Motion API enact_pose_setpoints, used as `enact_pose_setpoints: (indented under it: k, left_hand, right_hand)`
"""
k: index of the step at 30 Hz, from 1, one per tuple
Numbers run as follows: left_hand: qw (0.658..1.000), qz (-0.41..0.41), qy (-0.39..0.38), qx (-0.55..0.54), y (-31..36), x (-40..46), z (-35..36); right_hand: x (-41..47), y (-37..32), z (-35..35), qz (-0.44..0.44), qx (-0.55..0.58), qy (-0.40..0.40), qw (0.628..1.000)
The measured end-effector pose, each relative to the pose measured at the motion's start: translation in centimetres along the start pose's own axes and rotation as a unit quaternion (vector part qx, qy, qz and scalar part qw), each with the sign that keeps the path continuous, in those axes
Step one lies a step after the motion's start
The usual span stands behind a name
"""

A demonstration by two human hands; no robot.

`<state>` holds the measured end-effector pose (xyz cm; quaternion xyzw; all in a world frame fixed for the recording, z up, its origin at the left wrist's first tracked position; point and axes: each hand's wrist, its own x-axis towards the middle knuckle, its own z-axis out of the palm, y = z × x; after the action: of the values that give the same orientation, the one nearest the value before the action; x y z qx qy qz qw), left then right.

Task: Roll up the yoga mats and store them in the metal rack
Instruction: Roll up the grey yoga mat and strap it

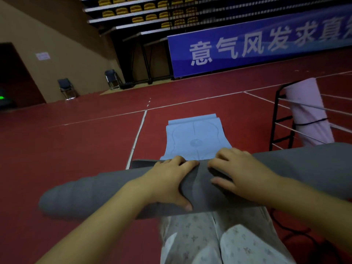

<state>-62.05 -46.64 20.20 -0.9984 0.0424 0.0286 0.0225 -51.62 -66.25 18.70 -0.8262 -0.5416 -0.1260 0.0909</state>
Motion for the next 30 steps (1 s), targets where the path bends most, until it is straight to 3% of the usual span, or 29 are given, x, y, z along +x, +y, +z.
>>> enact_pose_setpoints:
  k: [3, 6, 11, 16, 22, 28, 30]
  left_hand:
    - [0.997, -0.011, -0.045, -0.060, -1.0, 1.2, -1.3]
    - [0.994, -0.025, -0.072, -0.073, -1.5, 2.1, -2.2]
    - [0.995, -0.019, 0.033, 0.090, -0.5, 1.0, -1.4]
    - [0.977, -0.076, 0.027, 0.200, 0.9, 1.0, 2.2]
    - [0.983, -0.027, 0.081, 0.163, -0.3, 1.3, 1.0]
    - [0.986, -0.015, 0.029, 0.162, 1.4, -1.9, 0.5]
    - [0.993, -0.045, -0.007, 0.106, 1.1, -1.9, 0.6]
  right_hand:
    - [-0.9, -0.1, 0.7, 0.015, -0.017, -0.058, 0.998]
    - [-0.6, 0.4, 2.1, 0.024, -0.089, -0.042, 0.995]
    - [1.2, 1.4, 3.0, 0.020, -0.073, -0.083, 0.994]
    - [2.3, 2.0, 2.5, 0.010, -0.046, -0.074, 0.996]
    - [2.8, 2.1, 1.2, 0.003, -0.009, -0.085, 0.996]
    - [0.7, 0.9, 0.2, -0.027, 0.045, -0.136, 0.989]
    - [0.8, 0.7, 0.1, -0.026, 0.031, -0.110, 0.993]
